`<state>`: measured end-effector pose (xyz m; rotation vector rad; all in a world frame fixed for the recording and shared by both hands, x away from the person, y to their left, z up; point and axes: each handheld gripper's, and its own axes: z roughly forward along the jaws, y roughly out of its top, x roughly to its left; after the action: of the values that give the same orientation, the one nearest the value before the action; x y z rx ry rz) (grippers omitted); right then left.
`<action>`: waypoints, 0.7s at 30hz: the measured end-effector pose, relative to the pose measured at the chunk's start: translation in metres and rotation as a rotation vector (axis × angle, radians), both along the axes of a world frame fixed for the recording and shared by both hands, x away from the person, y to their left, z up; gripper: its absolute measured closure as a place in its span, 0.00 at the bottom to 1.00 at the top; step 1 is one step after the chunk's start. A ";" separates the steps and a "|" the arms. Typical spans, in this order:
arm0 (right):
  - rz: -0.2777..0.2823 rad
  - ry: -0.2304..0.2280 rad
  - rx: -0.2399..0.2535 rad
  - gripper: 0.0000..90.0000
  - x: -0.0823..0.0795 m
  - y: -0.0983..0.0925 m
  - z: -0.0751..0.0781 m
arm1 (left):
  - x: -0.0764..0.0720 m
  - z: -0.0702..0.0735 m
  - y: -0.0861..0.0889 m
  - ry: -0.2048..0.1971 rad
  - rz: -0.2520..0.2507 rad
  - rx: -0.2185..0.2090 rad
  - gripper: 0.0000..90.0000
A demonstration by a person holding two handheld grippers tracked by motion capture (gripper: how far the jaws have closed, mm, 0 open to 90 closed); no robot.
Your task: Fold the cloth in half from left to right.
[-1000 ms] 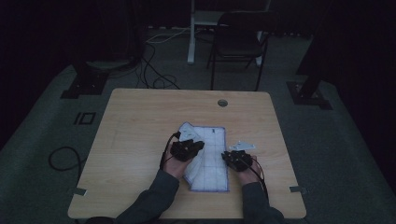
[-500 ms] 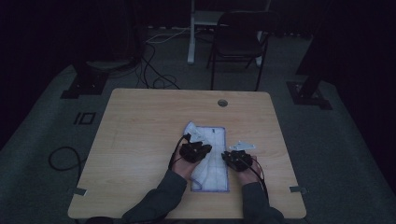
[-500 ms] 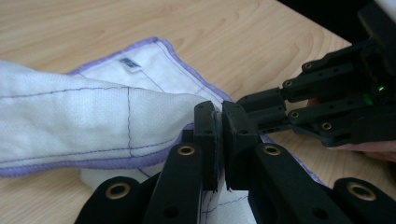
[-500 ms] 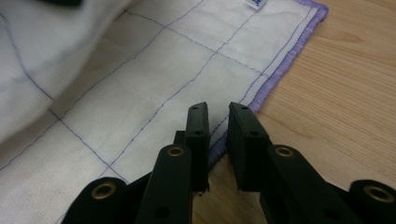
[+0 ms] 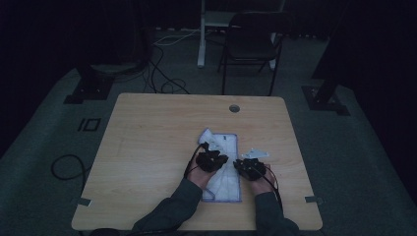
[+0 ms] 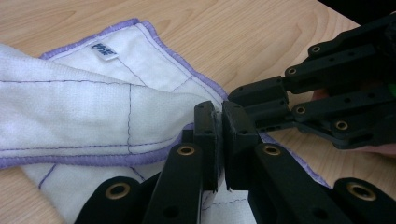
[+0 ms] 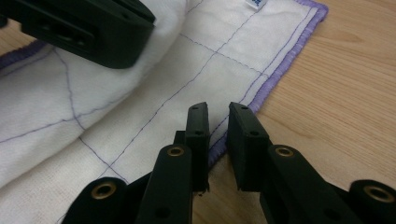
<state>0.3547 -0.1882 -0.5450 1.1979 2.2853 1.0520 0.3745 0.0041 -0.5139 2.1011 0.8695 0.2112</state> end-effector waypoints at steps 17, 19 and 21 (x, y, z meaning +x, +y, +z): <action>-0.001 0.000 0.001 0.88 0.000 0.000 0.000 | 0.004 -0.003 -0.003 0.023 -0.013 -0.001 0.84; -0.001 0.001 0.002 0.88 0.000 0.000 0.000 | 0.002 0.002 0.001 0.015 -0.020 -0.011 0.80; -0.001 0.001 0.003 0.88 0.000 0.000 0.000 | 0.000 0.008 0.006 0.004 -0.016 -0.018 0.78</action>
<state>0.3546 -0.1883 -0.5451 1.2014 2.2842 1.0552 0.3744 0.0101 -0.5062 2.0919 0.8531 0.1906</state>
